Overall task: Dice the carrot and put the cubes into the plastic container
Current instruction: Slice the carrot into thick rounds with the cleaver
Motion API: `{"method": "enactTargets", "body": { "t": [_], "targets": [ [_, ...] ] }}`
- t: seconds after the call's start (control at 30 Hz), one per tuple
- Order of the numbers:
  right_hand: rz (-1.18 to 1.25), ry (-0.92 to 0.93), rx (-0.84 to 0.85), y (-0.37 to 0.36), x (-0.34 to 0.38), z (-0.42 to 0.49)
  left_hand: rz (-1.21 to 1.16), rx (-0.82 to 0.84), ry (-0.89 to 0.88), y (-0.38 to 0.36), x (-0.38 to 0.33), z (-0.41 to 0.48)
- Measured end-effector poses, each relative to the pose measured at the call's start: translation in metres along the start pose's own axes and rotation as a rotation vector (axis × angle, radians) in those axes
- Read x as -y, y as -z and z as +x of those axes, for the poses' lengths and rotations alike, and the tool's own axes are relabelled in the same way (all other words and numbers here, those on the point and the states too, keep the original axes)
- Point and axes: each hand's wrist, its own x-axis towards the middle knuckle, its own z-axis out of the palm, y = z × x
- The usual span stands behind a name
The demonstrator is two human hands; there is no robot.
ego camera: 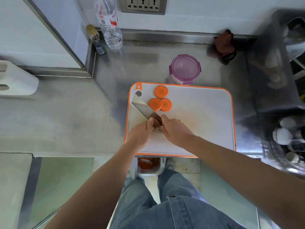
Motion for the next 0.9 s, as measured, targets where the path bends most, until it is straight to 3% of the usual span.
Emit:
{"method": "enactTargets", "body": {
  "t": [0.6, 0.73, 0.9],
  "targets": [
    [0.117, -0.054, 0.028, 0.004, 0.003, -0.015, -0.136, -0.082, -0.114, -0.004, 0.004, -0.030],
    [0.115, -0.110, -0.019, 0.003, 0.003, -0.024, 0.004, -0.125, -0.107, -0.010, 0.004, -0.031],
    [0.139, -0.054, -0.208, 0.026, -0.001, -0.042, 0.186, -0.145, -0.131, -0.014, -0.001, -0.036]
  ]
}}
